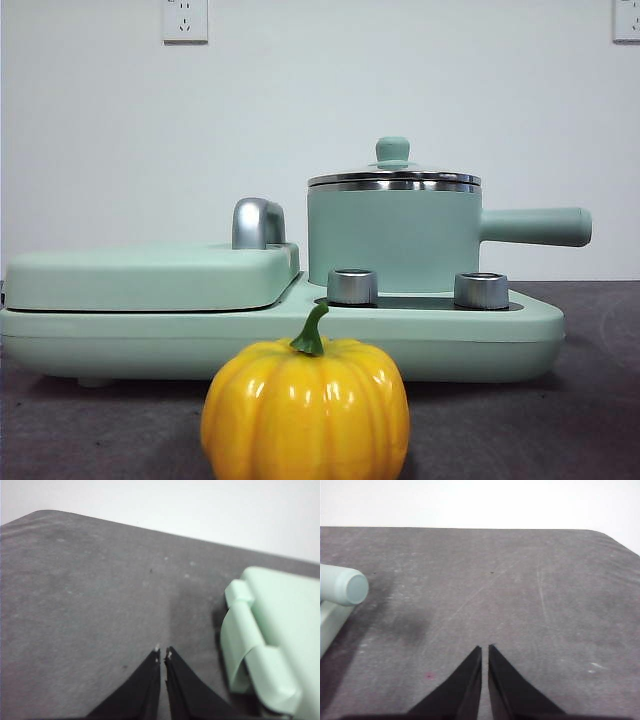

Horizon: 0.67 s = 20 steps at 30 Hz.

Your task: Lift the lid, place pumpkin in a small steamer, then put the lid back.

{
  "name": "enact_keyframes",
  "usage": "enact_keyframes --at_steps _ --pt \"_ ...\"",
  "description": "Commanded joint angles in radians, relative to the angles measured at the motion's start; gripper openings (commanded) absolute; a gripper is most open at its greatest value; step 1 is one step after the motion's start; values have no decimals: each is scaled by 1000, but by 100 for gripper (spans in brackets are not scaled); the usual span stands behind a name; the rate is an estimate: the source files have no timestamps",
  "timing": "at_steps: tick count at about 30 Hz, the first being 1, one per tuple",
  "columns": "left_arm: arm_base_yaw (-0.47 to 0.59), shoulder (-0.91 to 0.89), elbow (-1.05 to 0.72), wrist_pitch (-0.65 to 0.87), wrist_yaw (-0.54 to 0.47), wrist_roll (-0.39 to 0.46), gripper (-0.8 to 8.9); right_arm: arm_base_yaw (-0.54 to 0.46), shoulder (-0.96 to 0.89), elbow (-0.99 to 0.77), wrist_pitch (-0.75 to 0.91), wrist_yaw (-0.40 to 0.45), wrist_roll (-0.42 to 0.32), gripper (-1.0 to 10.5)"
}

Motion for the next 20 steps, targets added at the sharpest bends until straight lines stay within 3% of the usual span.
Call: enact_keyframes --at_steps 1,5,8,15,20 --pt "0 -2 -14 40 65 -53 15 0 -3 -6 14 -60 125 19" --pt "-17 5 20 24 130 -70 15 0 -3 0 71 -189 239 19" --pt "-39 23 62 21 150 -90 15 0 0 44 54 -225 315 19" --pt "-97 160 232 -26 176 -153 15 0 58 282 -90 -233 347 19" --pt "-138 306 395 -76 243 -150 15 0 158 498 -244 -323 336 19"
